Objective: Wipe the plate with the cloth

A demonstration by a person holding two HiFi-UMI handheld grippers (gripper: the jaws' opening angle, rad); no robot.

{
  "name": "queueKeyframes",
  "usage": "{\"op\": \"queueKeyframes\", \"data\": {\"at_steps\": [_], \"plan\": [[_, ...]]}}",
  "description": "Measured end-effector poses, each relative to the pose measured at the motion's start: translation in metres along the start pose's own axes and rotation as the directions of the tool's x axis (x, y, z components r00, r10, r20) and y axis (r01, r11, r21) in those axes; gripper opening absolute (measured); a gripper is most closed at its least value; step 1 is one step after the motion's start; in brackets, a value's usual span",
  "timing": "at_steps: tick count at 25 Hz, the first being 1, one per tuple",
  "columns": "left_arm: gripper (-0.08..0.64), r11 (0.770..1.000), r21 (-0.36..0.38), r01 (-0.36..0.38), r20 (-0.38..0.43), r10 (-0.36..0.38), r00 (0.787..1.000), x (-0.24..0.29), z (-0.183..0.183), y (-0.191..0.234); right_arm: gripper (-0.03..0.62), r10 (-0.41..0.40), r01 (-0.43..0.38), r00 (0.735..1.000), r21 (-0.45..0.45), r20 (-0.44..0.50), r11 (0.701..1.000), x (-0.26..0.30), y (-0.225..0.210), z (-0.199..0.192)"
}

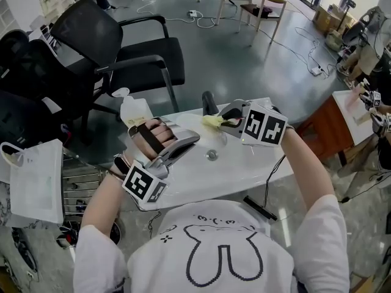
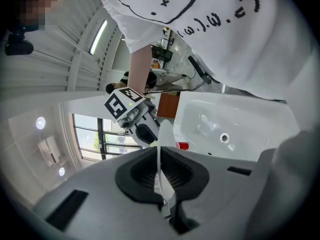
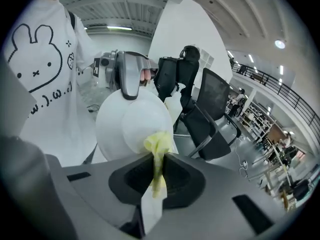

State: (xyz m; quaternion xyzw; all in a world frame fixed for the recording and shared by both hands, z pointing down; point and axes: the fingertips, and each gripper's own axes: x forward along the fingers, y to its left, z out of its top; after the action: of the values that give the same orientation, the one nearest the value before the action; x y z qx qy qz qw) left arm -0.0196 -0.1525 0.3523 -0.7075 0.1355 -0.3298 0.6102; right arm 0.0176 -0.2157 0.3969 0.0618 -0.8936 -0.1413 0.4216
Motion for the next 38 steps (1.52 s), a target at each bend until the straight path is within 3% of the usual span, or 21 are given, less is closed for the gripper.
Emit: {"op": "queueKeyframes", "data": {"at_steps": [4, 10, 13, 15, 19, 24, 31, 38], "plan": [[0.017, 1.0, -0.004, -0.003, -0.001, 0.003, 1.0, 0.001, -0.002, -0.003, 0.051, -0.056, 0.055, 0.998, -0.058, -0.022, 0.997, -0.012, -0.012, 0.007], [0.017, 1.0, 0.005, -0.016, 0.01, 0.016, 1.0, 0.003, -0.004, 0.002, 0.051, -0.114, 0.131, 0.988, -0.186, 0.102, 0.974, -0.032, -0.025, 0.079], [0.017, 1.0, 0.017, -0.023, 0.023, 0.023, 0.999, 0.003, -0.002, 0.005, 0.051, -0.078, 0.112, 0.987, -0.253, 0.14, 0.961, -0.026, -0.019, 0.11], [0.017, 0.999, 0.024, -0.029, 0.033, 0.028, 0.999, 0.002, 0.0, 0.006, 0.051, -0.006, 0.045, 0.99, -0.281, 0.138, 0.959, -0.017, -0.008, 0.121], [0.017, 0.999, 0.041, -0.023, 0.034, 0.022, 0.999, 0.0, 0.002, 0.005, 0.051, 0.141, -0.106, 0.985, -0.293, 0.102, 0.95, -0.001, 0.008, 0.121], [0.017, 0.998, 0.061, -0.011, 0.01, 0.01, 1.0, 0.0, -0.002, -0.001, 0.051, 0.22, -0.183, 0.971, -0.307, 0.092, 0.934, 0.006, 0.008, 0.121], [0.017, 0.998, 0.065, -0.007, 0.006, 0.007, 1.0, -0.004, -0.001, 0.001, 0.051, 0.227, -0.2, 0.971, -0.257, 0.078, 0.946, 0.01, -0.001, 0.107], [0.017, 0.997, 0.072, 0.003, 0.012, -0.004, 1.0, 0.002, 0.007, -0.001, 0.051, 0.17, -0.159, 0.985, -0.209, 0.033, 0.965, 0.025, -0.018, 0.079]]}}
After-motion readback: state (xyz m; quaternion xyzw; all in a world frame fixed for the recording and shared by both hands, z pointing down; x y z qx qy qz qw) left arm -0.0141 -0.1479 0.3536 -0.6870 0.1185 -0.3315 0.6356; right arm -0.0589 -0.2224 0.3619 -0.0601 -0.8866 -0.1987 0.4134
